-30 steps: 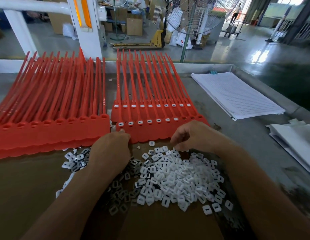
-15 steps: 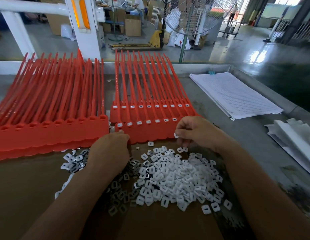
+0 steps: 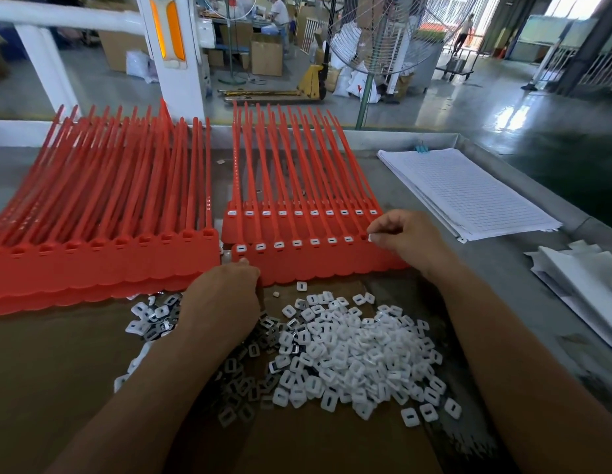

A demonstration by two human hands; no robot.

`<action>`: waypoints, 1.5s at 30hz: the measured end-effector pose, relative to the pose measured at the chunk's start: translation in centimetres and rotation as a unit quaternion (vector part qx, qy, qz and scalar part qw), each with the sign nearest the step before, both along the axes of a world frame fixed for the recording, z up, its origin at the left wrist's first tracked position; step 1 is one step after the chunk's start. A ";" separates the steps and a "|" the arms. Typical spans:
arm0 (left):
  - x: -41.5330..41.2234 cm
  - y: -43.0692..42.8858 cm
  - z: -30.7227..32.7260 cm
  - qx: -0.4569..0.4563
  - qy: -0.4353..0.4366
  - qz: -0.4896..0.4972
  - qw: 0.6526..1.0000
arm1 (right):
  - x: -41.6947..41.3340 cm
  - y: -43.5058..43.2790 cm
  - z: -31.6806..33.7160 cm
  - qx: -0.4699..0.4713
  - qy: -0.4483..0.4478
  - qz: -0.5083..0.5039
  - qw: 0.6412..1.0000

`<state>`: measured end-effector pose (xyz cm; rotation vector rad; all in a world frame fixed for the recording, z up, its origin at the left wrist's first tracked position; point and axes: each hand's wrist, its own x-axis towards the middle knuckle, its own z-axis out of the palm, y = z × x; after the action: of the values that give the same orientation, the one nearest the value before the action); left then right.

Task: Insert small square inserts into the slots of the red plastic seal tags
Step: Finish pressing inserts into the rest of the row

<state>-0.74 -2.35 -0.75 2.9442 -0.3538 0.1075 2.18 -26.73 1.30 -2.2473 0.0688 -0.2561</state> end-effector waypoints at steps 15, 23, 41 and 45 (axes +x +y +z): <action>-0.1 0.0 -0.1 -0.005 -0.011 0.002 1.000 | 3.2 -0.6 -2.0 -0.083 0.051 0.007 0.995; -0.2 0.1 -0.2 -0.002 -0.017 0.001 1.000 | 3.0 -0.3 -2.3 -0.121 0.037 -0.007 0.992; -0.3 0.0 0.3 0.005 -0.020 -0.002 1.000 | 4.5 -0.1 -0.7 -0.144 0.109 -0.050 0.982; -0.2 -0.1 0.3 0.004 -0.023 0.004 1.000 | 4.8 0.4 0.1 -0.151 0.143 -0.050 0.977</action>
<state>-0.99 -2.42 -0.47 2.9550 -0.3491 0.1745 7.01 -26.37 1.35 -2.5743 0.3155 0.0085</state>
